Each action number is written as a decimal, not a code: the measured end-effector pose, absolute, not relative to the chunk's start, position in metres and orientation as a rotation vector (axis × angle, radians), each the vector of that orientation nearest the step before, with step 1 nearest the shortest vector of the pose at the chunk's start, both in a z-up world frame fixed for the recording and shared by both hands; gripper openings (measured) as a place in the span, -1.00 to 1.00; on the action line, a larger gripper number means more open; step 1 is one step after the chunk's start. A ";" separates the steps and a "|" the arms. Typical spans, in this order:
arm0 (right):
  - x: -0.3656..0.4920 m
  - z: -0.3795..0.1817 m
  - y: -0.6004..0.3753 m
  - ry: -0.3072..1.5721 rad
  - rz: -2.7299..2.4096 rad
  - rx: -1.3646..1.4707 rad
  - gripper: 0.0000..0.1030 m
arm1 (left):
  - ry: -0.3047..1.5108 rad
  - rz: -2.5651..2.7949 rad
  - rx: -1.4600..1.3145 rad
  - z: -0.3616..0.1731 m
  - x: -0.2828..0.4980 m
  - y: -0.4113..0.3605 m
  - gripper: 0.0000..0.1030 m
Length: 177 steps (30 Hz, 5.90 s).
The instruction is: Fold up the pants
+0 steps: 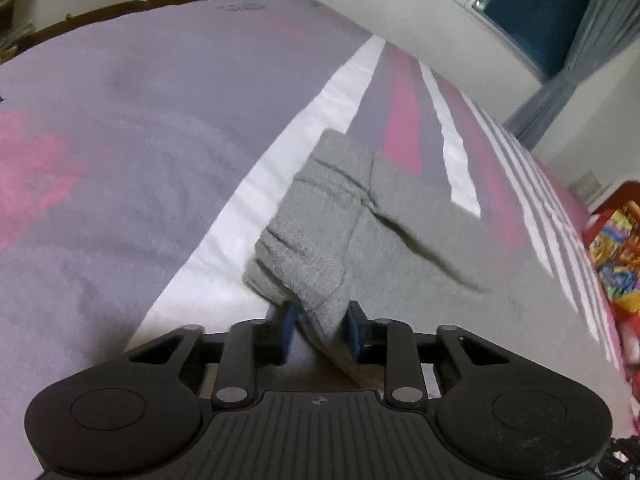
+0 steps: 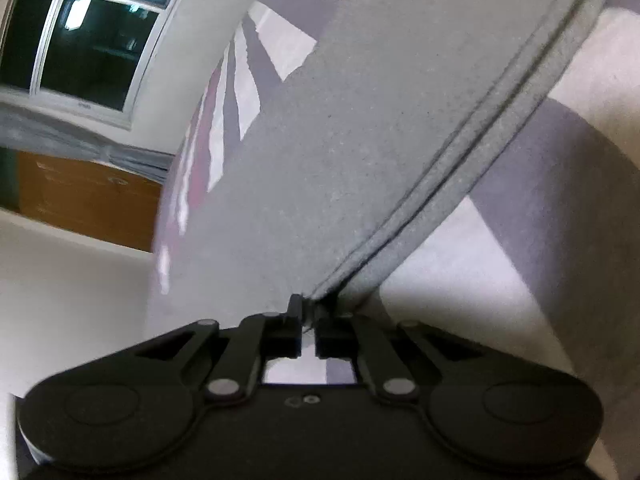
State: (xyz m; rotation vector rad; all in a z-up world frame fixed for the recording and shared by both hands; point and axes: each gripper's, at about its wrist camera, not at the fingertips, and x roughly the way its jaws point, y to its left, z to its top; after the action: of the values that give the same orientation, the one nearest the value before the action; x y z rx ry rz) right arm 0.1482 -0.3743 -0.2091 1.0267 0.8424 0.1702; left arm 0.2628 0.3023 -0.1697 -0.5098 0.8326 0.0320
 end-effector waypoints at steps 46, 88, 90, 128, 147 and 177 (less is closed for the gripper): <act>0.386 -0.181 -0.160 0.886 0.471 0.331 -0.87 | 0.800 -0.101 0.072 -0.159 0.380 0.153 0.77; 0.104 -0.144 -0.584 0.393 -0.031 0.888 -0.84 | 0.842 0.004 -0.045 -0.172 0.278 0.139 1.00; 0.094 -0.138 -0.581 0.328 -0.014 0.845 -0.84 | 0.844 0.010 -0.040 -0.173 0.279 0.138 1.00; 0.104 -0.203 -0.598 0.566 -0.254 0.999 -0.84 | 0.666 0.044 -0.038 -0.149 0.235 0.178 0.99; 0.110 -0.202 -0.595 0.569 -0.297 1.004 -0.83 | 0.751 0.173 -0.078 -0.167 0.249 0.225 0.39; 0.112 -0.205 -0.595 0.553 -0.301 1.004 -0.83 | 0.671 0.199 -0.198 -0.153 0.254 0.249 -0.43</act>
State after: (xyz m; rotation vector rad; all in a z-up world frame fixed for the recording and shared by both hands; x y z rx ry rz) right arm 0.1121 -0.5952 -0.2047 1.0038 0.5535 -0.3006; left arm 0.2543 0.2492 -0.1530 -0.1976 0.6707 0.1986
